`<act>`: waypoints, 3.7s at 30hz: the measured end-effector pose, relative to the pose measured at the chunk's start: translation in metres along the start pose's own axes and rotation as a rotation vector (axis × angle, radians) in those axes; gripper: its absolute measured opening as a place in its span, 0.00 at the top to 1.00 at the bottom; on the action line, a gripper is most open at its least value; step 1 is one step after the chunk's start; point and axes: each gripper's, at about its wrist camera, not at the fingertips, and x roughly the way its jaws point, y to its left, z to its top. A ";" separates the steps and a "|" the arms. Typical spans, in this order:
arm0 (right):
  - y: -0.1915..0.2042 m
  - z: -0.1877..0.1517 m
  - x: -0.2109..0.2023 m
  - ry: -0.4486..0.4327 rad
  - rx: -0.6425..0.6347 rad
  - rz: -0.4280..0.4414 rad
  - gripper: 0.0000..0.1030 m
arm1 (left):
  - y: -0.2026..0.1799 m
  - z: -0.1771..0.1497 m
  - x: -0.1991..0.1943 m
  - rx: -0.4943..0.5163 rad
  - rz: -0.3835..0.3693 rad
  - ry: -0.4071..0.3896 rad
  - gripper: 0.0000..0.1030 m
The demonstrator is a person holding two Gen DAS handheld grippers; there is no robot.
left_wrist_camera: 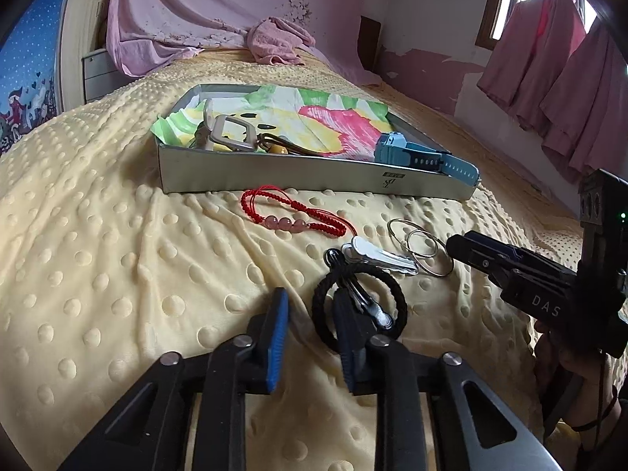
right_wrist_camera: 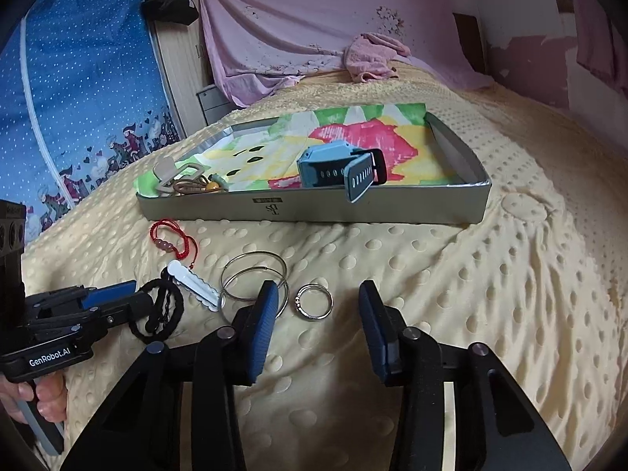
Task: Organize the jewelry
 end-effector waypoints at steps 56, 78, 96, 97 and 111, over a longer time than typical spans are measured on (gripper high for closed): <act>-0.050 0.077 0.016 -0.109 -0.017 -0.098 0.83 | -0.035 0.111 0.062 -0.080 0.108 -0.107 0.94; -0.054 0.075 0.042 0.023 -0.046 -0.132 0.77 | -0.049 0.104 0.083 -0.036 0.137 -0.019 0.50; -0.039 0.081 -0.038 -0.270 -0.027 -0.079 0.26 | -0.023 0.080 0.000 -0.148 0.154 -0.315 0.06; -0.037 0.080 -0.043 -0.284 -0.031 -0.077 0.25 | -0.021 0.077 -0.008 -0.157 0.159 -0.338 0.05; 0.007 0.040 -0.102 -0.382 -0.133 -0.023 0.05 | 0.001 0.024 -0.071 -0.161 0.197 -0.474 0.00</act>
